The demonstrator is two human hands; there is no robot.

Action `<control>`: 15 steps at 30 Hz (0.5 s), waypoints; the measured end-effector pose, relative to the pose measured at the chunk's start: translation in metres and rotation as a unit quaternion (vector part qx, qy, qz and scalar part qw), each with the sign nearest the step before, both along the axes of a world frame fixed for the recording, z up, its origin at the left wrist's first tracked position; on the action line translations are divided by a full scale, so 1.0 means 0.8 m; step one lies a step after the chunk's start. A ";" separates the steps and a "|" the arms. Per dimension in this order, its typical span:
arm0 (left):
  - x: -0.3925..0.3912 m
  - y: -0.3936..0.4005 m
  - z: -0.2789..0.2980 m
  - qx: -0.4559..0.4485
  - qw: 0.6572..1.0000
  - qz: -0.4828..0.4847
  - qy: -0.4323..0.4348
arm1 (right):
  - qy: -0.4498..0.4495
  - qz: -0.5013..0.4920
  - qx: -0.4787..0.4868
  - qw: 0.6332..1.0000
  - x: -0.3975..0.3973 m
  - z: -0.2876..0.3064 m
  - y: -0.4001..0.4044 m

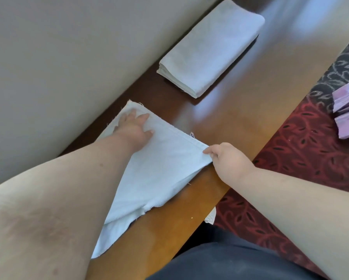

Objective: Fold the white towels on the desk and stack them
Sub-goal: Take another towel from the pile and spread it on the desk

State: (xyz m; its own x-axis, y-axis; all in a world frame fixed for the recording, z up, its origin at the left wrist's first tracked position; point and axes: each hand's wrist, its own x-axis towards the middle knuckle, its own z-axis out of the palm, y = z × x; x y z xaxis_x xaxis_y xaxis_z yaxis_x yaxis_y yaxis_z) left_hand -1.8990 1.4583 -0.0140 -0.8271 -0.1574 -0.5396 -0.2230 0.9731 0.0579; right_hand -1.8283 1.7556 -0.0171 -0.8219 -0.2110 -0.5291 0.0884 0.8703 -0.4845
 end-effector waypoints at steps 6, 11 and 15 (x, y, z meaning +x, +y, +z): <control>-0.025 -0.004 -0.002 0.018 1.000 -0.001 0.008 | 0.017 0.062 0.055 0.996 -0.010 -0.001 0.005; -0.011 -0.010 0.016 0.088 0.994 -0.004 0.059 | 0.126 0.083 0.094 0.984 0.005 0.018 -0.012; 0.072 -0.026 0.029 0.123 0.981 0.050 0.143 | 0.149 0.273 0.030 0.950 0.040 0.034 -0.061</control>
